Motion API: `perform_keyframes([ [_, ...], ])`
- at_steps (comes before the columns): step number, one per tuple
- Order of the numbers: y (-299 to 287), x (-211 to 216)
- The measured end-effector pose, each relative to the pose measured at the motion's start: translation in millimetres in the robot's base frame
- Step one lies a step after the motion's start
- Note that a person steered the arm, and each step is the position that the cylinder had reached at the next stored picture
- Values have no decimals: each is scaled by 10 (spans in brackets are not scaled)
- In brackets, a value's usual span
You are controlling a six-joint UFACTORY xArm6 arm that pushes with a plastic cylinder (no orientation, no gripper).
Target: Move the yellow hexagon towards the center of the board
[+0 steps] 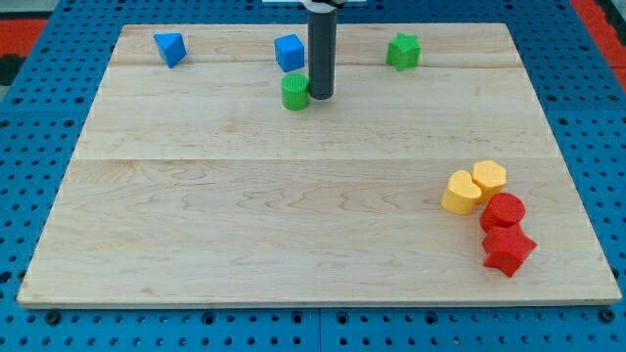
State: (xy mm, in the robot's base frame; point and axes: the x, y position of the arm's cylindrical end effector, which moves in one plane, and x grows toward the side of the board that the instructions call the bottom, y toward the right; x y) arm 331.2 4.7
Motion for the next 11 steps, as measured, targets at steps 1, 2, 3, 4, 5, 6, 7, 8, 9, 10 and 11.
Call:
perform_keyframes([
  [1, 236, 38],
  [2, 884, 282],
  [3, 1390, 352],
  [4, 2313, 532],
  [5, 2793, 1270],
  [6, 2868, 1668],
  [7, 2144, 1518],
  [8, 1519, 1307],
  [9, 966, 1215],
  [10, 975, 1260],
  [11, 1037, 1450],
])
